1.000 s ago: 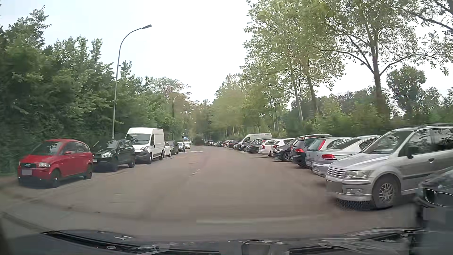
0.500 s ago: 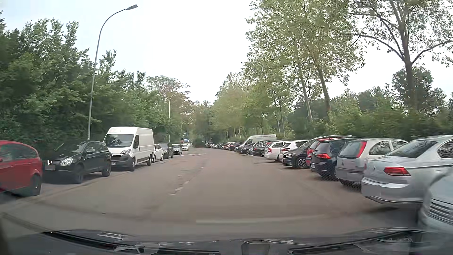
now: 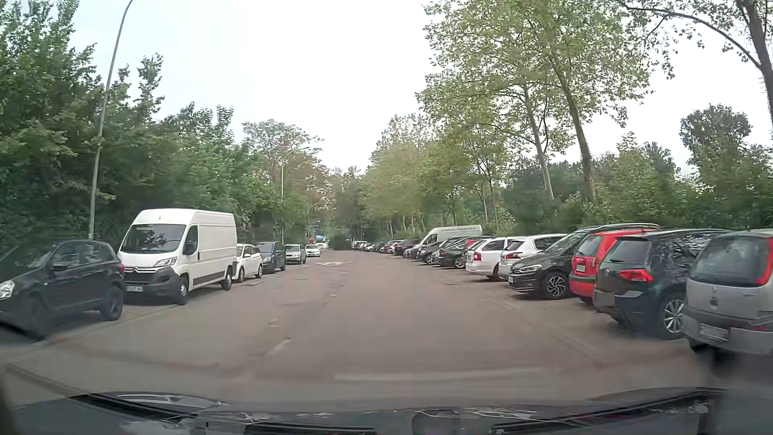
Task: Follow the waypoints while adhering to traffic rules and regulations
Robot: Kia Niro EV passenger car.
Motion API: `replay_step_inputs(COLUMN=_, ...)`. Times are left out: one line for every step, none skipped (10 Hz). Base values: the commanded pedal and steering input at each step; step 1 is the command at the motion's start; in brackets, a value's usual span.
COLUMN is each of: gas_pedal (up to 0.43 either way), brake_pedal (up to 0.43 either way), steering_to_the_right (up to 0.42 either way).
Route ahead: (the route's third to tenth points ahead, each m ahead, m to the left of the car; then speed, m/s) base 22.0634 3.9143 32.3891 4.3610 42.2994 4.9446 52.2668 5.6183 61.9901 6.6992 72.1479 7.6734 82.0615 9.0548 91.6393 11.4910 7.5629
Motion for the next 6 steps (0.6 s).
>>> replay_step_inputs(gas_pedal=0.067, brake_pedal=0.0, steering_to_the_right=-0.006)
replay_step_inputs(gas_pedal=0.067, brake_pedal=0.0, steering_to_the_right=-0.006)
replay_step_inputs(gas_pedal=0.067, brake_pedal=0.0, steering_to_the_right=-0.007)
replay_step_inputs(gas_pedal=0.067, brake_pedal=0.0, steering_to_the_right=-0.01)
replay_step_inputs(gas_pedal=0.067, brake_pedal=0.0, steering_to_the_right=-0.011)
replay_step_inputs(gas_pedal=0.067, brake_pedal=0.0, steering_to_the_right=-0.011)
